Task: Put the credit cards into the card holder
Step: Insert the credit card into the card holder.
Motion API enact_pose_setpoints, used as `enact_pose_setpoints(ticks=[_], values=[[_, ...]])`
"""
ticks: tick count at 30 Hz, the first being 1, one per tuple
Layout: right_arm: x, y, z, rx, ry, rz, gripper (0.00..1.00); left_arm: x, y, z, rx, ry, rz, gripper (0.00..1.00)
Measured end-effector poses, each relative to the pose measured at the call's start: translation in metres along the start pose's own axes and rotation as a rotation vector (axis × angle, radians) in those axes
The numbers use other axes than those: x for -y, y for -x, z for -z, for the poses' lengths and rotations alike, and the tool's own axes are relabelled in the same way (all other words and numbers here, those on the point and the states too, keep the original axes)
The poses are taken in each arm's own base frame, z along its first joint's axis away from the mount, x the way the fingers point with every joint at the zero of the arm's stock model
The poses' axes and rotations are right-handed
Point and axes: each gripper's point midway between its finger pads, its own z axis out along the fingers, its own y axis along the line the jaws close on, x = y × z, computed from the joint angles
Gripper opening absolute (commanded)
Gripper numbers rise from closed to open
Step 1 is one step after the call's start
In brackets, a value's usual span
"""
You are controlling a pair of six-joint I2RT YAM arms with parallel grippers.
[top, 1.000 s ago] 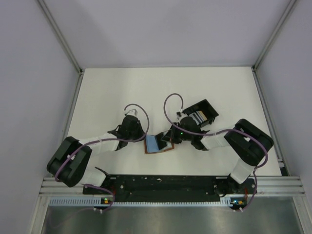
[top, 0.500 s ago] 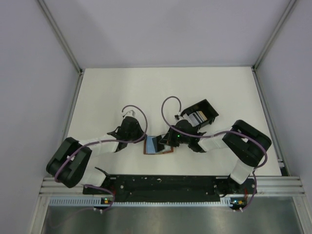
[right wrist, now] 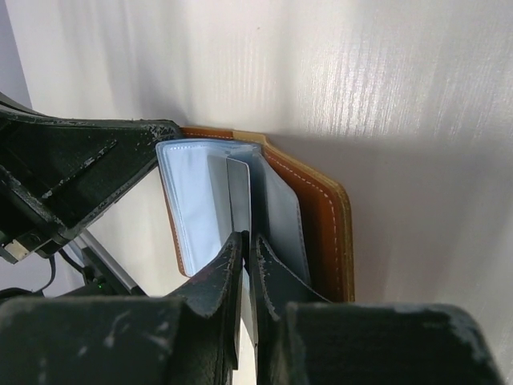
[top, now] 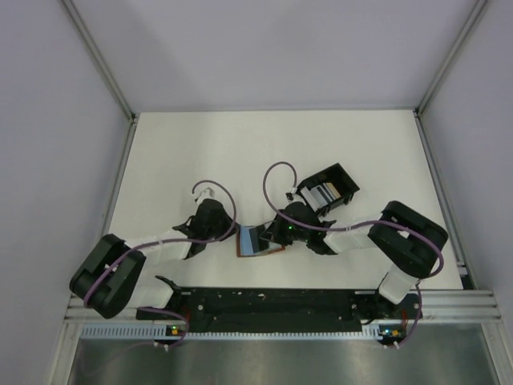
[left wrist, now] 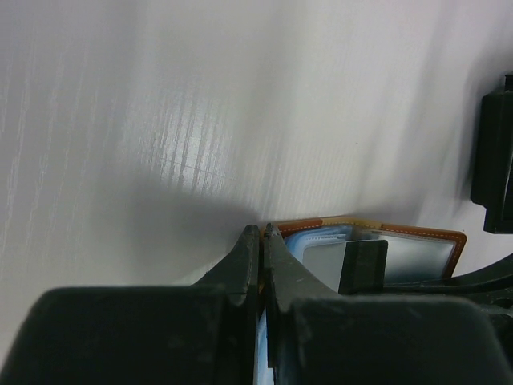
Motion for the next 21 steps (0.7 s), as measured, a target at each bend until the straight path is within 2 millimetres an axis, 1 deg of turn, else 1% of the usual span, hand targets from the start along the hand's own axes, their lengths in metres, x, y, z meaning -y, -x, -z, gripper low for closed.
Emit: enact_pose_setpoints(ticks=[4,6,10,14,16,21], values=[[0.001,-0.003,-0.001,-0.006,-0.001,-0.002,0.13,0.000,-0.002,0.001,0.008,0.002,0.031,0.00],[0.002,-0.004,-0.002,-0.011,-0.002,-0.004,0.19,-0.001,-0.002,0.002,0.012,0.004,0.040,0.00],[0.002,-0.004,-0.001,-0.005,-0.011,0.014,0.37,-0.001,-0.003,0.002,0.014,0.010,0.047,0.00],[0.002,0.002,0.008,0.017,-0.040,0.081,0.48,-0.001,-0.004,0.003,0.011,0.010,0.043,0.00],[0.002,0.004,0.012,0.018,-0.060,0.117,0.48,-0.001,-0.004,0.003,0.011,0.010,0.043,0.00],[-0.001,0.007,0.012,-0.001,-0.084,0.186,0.48,-0.001,-0.004,0.003,0.010,0.012,0.034,0.00]])
